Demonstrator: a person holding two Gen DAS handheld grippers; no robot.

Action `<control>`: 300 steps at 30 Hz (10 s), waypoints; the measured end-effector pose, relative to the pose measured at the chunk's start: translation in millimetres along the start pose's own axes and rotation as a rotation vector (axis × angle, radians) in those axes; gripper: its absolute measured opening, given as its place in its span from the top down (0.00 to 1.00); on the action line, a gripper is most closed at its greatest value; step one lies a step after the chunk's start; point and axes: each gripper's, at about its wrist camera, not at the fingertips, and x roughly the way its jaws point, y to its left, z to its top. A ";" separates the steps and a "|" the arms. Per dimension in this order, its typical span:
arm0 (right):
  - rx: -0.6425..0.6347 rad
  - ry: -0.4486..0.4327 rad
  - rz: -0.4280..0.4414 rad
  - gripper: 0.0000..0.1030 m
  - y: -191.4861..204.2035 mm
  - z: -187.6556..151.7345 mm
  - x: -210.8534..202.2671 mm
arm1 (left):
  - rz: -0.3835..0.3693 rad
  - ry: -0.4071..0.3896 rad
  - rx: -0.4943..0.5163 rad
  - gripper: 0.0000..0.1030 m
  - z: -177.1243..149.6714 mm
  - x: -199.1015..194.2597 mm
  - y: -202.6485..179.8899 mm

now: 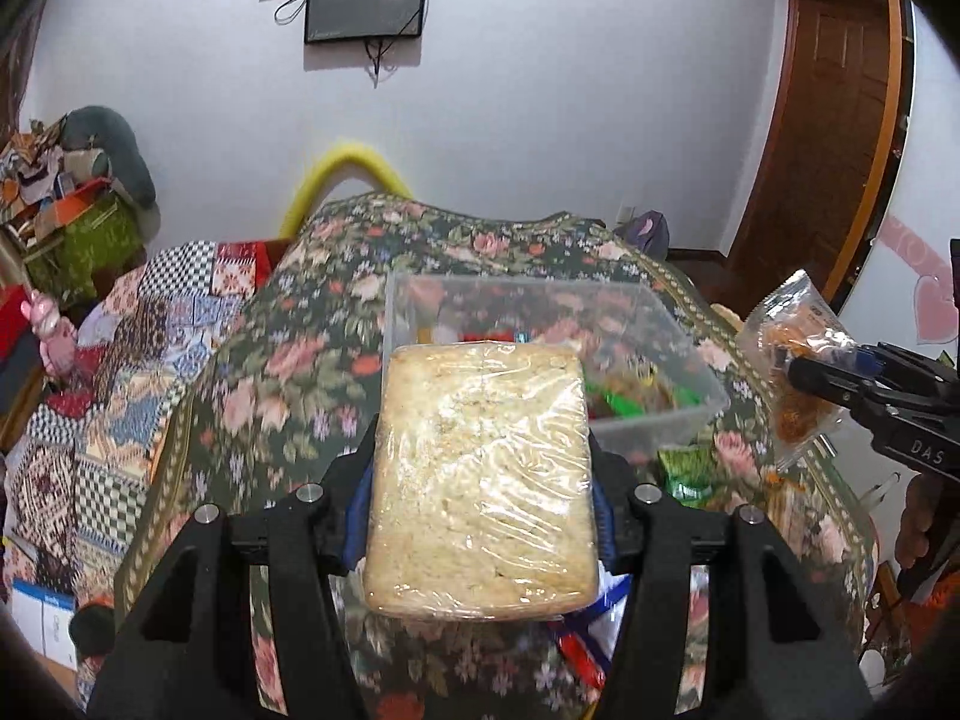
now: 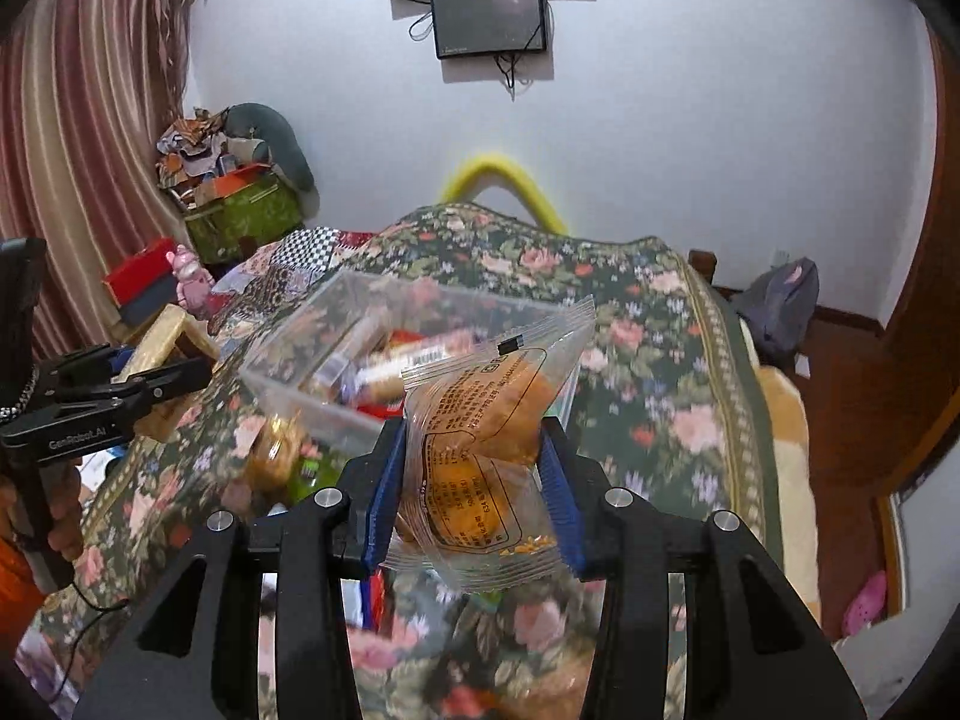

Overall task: Organize snacks
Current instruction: 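Lower both snacks into the clear box and open both tools, then grasp the white-and-yellow packet with the left tool while the right tool grasps the orange-barcode packet, then carry both packets over the clear box and open both tools to drop them, then grasp the cashew cake pack with the left tool while the right tool grasps the green pea bag, then carry both snacks over the clear box and release them inside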

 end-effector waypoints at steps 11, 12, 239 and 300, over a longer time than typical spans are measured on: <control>-0.029 0.012 -0.022 0.61 2.3 32.2 42.6 | 0.008 0.030 0.023 0.46 29.0 48.2 -1.8; -0.026 0.018 -0.023 0.61 1.8 33.7 47.6 | 0.008 0.035 0.025 0.46 29.9 52.2 -2.3; 0.122 0.288 0.040 0.58 -7.0 -79.2 94.2 | 0.012 0.259 -0.121 0.08 -75.4 100.5 38.4; 0.051 0.101 0.086 0.67 24.0 48.4 132.5 | 0.029 0.097 -0.050 0.27 69.1 131.8 18.5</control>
